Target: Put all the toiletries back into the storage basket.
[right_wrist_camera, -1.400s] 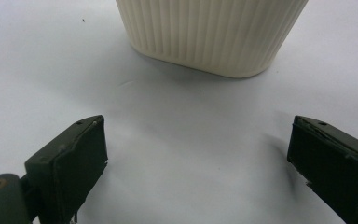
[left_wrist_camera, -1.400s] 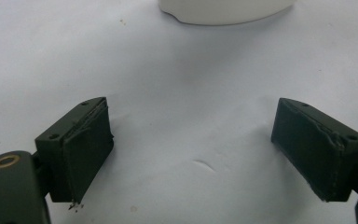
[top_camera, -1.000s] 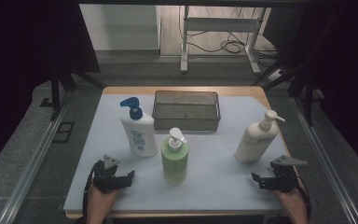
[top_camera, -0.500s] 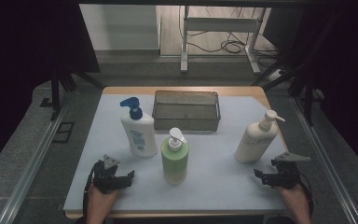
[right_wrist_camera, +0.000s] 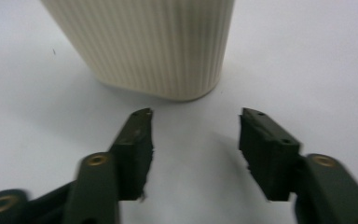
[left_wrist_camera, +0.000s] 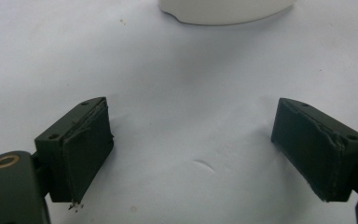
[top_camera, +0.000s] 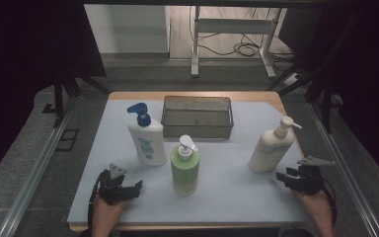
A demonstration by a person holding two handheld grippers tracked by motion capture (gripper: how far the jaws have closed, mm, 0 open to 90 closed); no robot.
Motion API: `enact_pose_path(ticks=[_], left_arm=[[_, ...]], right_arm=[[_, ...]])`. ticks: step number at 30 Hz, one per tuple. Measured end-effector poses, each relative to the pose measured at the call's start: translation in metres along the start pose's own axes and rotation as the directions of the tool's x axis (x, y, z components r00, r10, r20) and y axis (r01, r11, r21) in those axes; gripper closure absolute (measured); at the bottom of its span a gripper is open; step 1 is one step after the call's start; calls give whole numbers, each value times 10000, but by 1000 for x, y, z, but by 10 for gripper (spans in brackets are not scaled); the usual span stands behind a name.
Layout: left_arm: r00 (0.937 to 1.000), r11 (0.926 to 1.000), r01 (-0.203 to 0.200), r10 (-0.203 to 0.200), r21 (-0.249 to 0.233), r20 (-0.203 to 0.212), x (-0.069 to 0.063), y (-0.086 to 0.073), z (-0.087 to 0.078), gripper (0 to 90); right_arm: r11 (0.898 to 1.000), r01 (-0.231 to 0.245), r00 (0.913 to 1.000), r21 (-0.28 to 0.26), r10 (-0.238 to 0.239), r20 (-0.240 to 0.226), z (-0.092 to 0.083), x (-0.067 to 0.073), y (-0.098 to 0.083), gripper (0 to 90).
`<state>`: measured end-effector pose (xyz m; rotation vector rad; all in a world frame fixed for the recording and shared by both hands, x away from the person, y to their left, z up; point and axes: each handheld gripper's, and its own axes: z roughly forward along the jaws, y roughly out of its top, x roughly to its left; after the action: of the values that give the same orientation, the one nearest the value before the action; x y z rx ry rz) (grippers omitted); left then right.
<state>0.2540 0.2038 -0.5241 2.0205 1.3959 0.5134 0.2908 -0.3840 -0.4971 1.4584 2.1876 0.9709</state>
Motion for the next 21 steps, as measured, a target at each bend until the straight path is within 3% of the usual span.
enact_pose_path(ticks=[1, 2, 3, 6, 13, 21], left_arm=[[10000, 10000, -1, 1, -1, -2, 0, 0, 0, 119], [10000, 10000, -4, 4, 0, -4, 0, 0, 0, 119], [10000, 10000, -6, 6, -1, -4, 0, 0, 0, 119], [10000, 10000, -6, 6, 0, -5, 0, 0, 0, 119], [10000, 10000, -4, 4, -2, -6, 0, 0, 0, 119], [10000, 10000, -5, 5, -11, -13, 0, 0, 0, 119]], right_arm=[[10000, 0, 10000, 0, 0, 0, 0, 0, 0, 549], [10000, 69, 9999, 18, -69, 91, 0, -2, 2, 620], [10000, 69, 9999, 18, -69, 91, 0, -2, 2, 620], [9999, 167, 9992, 36, -168, 373, 1, -7, 5, 730], [9998, 141, 9984, 123, -148, 555, 7, -19, 10, 856], [9999, 22, 9996, 163, -26, 281, 20, -27, 21, 898]])
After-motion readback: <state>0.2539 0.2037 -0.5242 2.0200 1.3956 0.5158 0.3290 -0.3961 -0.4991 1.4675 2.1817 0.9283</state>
